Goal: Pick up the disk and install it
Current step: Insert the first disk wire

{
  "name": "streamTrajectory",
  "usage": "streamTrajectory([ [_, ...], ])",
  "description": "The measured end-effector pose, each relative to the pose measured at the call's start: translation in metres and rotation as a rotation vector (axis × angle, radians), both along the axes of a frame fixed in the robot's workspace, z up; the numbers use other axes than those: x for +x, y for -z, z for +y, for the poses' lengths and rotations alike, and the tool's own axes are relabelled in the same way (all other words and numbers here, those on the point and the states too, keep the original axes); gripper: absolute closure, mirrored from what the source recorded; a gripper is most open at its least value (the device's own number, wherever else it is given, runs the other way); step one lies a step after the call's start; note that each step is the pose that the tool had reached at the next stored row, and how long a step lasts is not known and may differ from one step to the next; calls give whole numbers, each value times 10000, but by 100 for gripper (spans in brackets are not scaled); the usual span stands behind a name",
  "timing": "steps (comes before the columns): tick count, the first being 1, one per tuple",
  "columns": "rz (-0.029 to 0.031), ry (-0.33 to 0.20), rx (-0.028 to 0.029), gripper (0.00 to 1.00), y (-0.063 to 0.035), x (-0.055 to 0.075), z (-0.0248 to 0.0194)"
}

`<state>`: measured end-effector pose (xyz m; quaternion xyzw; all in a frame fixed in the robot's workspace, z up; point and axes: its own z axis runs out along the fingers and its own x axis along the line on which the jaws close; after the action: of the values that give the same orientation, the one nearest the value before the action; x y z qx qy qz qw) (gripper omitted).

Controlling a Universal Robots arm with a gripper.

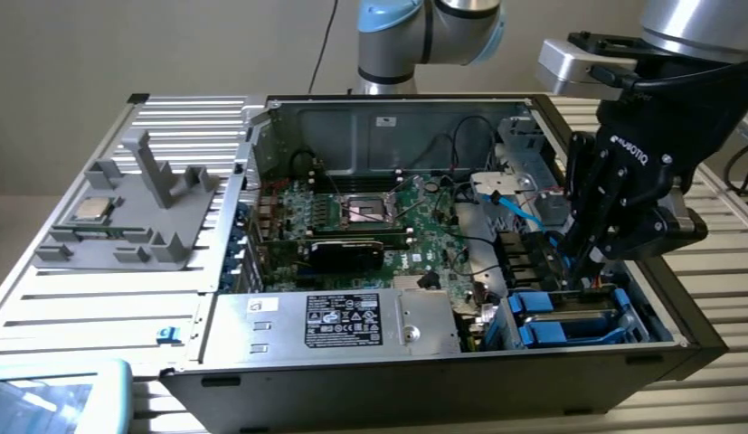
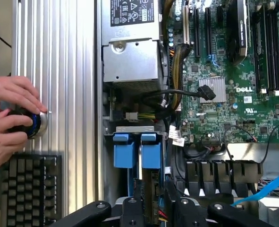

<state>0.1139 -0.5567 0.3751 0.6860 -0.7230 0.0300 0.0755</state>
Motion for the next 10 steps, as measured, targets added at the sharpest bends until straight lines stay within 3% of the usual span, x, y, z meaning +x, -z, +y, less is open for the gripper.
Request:
streamTrajectory([
  [2,7,99,27,69,24,3,2],
  [10,49,311,42,69,73,14,31],
])
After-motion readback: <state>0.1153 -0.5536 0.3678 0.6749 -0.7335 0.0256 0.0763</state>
